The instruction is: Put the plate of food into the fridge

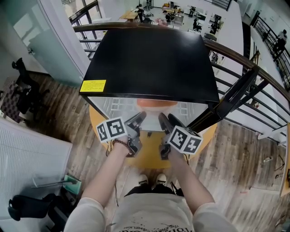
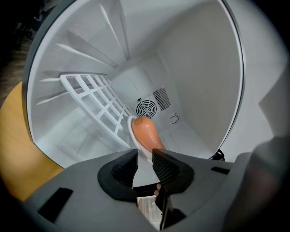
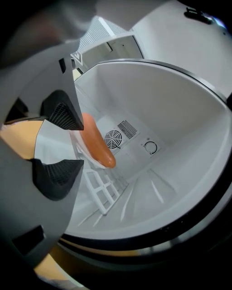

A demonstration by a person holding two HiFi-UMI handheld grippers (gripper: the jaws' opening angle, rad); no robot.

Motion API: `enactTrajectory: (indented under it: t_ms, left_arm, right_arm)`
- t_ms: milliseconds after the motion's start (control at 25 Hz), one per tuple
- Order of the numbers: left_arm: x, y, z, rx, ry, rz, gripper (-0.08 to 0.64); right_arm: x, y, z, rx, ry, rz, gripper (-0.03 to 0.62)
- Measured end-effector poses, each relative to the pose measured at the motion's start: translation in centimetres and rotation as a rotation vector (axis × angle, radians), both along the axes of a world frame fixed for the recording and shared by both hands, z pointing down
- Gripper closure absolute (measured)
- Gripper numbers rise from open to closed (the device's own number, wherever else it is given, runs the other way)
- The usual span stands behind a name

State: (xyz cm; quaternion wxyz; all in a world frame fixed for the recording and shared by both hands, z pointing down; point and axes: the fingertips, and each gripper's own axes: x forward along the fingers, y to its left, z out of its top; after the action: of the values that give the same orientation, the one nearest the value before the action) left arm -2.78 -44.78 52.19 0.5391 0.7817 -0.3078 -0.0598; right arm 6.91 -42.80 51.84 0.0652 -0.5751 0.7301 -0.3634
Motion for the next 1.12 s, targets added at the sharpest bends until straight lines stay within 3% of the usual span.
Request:
enactTrajectory:
  t_ms: [200, 440, 720, 920, 1120]
  left_arm:
    - [-0.2, 1.8, 0.2, 0.028, -0.041, 0.012, 0.456]
    - [-1.0, 5.7, 0.1, 0.128, -0.166, 0.044, 0.456]
    - [-0.9, 10.8, -1.1, 0.296, -0.351, 0.074, 0.508]
    - [-1.5, 14.6, -0.6, 0.397, -0.497, 0.103, 0.532]
    - [-2.1, 18.5, 1.0, 0.383, -0.531, 0.094, 0.535]
  right_arm:
    - [0.1, 1.5, 0.1, 0.008, -0.018, -0.025, 0.396]
    - [0.6, 4.5, -0.8, 0.041, 0.010, -0.045, 0.399]
    - [0.2, 9.0, -0.8, 0.109, 0.207, -0.133, 0.546]
    - [-0.6, 13.0, -0.8, 0.140, 0.365, -0.228, 0.557]
    - [-0.9, 17.0, 1.0, 0.099, 0.376, -0.264, 0.557]
